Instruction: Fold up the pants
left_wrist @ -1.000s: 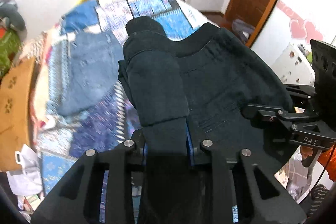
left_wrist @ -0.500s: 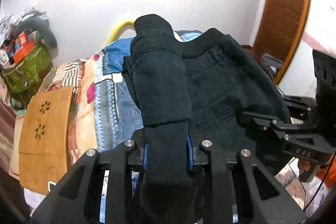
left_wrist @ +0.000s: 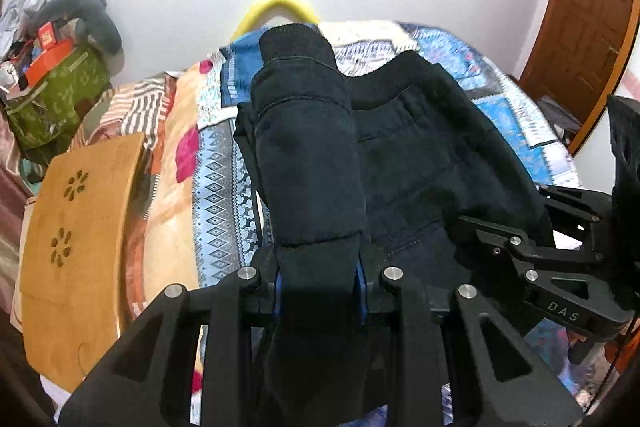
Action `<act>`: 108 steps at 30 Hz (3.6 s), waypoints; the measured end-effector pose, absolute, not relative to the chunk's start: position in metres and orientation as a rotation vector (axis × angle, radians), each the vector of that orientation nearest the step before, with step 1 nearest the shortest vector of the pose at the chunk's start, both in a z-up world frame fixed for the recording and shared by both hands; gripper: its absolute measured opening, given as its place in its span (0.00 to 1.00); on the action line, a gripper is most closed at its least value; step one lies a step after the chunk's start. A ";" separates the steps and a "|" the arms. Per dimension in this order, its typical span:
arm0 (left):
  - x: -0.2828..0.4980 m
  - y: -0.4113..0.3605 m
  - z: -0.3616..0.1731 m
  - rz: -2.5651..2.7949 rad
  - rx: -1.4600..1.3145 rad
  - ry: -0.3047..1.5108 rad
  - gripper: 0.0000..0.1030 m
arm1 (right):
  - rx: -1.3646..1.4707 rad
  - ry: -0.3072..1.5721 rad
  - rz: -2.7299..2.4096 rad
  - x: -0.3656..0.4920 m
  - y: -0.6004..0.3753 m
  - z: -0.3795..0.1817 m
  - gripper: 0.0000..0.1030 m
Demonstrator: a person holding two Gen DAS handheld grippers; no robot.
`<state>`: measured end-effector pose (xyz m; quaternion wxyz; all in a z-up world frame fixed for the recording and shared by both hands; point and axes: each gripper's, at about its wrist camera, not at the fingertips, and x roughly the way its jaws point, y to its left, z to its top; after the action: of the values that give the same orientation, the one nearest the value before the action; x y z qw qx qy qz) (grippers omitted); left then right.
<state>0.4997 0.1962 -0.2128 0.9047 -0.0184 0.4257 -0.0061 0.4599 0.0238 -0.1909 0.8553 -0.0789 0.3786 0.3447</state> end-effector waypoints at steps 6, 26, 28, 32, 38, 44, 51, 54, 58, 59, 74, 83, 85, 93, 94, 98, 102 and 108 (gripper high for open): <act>0.538 0.210 -0.262 -0.003 -0.061 0.946 0.25 | -0.161 0.907 0.670 0.489 0.037 -0.227 0.23; 0.491 0.217 -0.267 0.087 -0.081 0.999 0.40 | -0.278 0.935 0.569 0.441 0.004 -0.214 0.32; 0.471 0.210 -0.244 0.070 -0.076 0.964 0.40 | -0.281 0.895 0.572 0.426 -0.002 -0.197 0.32; 0.421 0.187 -0.184 0.091 0.006 0.844 0.40 | -0.267 0.789 0.590 0.390 -0.018 -0.152 0.32; 0.334 0.148 -0.096 0.051 0.030 0.643 0.40 | -0.256 0.549 0.601 0.309 -0.036 -0.073 0.32; 0.243 0.111 -0.030 0.033 0.047 0.456 0.40 | -0.172 0.355 0.635 0.231 -0.058 -0.012 0.32; 0.156 0.088 0.005 0.046 0.033 0.316 0.41 | -0.113 0.198 0.653 0.158 -0.078 0.025 0.32; 0.125 0.084 0.012 0.062 0.027 0.267 0.49 | -0.082 0.159 0.656 0.137 -0.084 0.031 0.33; 0.100 0.085 0.015 0.067 -0.010 0.243 0.62 | -0.049 0.139 0.636 0.125 -0.088 0.032 0.46; 0.093 0.085 0.015 0.069 -0.010 0.237 0.64 | -0.038 0.138 0.625 0.123 -0.088 0.030 0.51; 0.067 0.084 0.006 0.120 -0.016 0.214 1.00 | -0.023 0.134 0.543 0.100 -0.093 0.025 0.99; 0.070 0.084 0.003 0.117 -0.026 0.223 1.00 | -0.017 0.154 0.533 0.099 -0.096 0.017 0.99; 0.070 0.084 0.003 0.117 -0.026 0.221 1.00 | -0.015 0.160 0.530 0.099 -0.097 0.016 0.99; 0.072 0.085 -0.001 0.112 -0.034 0.235 1.00 | -0.014 0.169 0.528 0.099 -0.101 0.015 0.99; 0.073 0.085 -0.002 0.113 -0.033 0.237 1.00 | -0.013 0.168 0.527 0.098 -0.101 0.015 0.99; 0.075 0.085 -0.003 0.105 -0.027 0.247 1.00 | -0.015 0.165 0.520 0.096 -0.101 0.016 0.99; 0.076 0.086 -0.004 0.096 -0.027 0.252 1.00 | -0.016 0.168 0.522 0.096 -0.100 0.017 0.99; 0.076 0.085 -0.005 0.088 -0.029 0.254 1.00 | -0.021 0.172 0.525 0.096 -0.099 0.017 0.99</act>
<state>0.0762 0.0849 -0.0054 0.9909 -0.0145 0.1266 0.0439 0.0960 -0.0993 0.0171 0.9621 -0.0102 0.0850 0.2591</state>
